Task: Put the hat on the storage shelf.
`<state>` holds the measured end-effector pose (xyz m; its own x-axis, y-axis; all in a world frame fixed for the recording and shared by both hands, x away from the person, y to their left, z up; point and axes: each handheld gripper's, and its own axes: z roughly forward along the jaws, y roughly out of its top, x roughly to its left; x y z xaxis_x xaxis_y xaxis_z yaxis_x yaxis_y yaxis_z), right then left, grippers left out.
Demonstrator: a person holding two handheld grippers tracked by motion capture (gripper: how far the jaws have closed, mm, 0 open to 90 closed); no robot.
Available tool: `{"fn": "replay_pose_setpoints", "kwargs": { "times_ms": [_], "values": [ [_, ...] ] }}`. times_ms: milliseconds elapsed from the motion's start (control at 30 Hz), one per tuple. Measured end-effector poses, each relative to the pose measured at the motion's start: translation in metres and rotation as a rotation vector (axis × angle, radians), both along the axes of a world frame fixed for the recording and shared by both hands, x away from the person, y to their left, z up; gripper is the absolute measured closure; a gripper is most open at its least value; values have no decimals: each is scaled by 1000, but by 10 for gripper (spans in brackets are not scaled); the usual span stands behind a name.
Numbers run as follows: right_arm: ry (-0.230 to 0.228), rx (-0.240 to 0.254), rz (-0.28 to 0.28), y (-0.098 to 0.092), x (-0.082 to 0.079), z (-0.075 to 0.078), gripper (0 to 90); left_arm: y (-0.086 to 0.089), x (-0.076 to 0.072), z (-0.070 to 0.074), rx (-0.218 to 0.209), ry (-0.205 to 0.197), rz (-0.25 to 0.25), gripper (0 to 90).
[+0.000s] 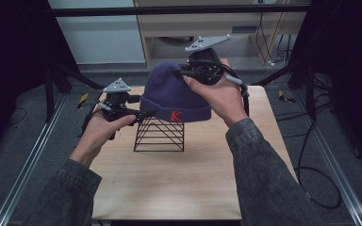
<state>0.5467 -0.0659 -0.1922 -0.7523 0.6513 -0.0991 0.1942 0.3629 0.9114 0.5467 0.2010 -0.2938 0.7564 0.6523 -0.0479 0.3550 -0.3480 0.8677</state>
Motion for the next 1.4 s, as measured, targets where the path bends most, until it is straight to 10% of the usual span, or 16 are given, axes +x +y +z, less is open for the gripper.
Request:
{"fn": "replay_pose_setpoints", "kwargs": {
  "times_ms": [400,833,1400],
  "values": [
    [-5,-2,41,17,-1,-1,792,5,6,-8,8,40,15,91],
    [-5,-16,55,27,2,-8,791,16,5,-16,16,43,38,662],
    [32,1,30,31,22,-25,784,34,1,-12,34,-7,131,704]
  ]
}}
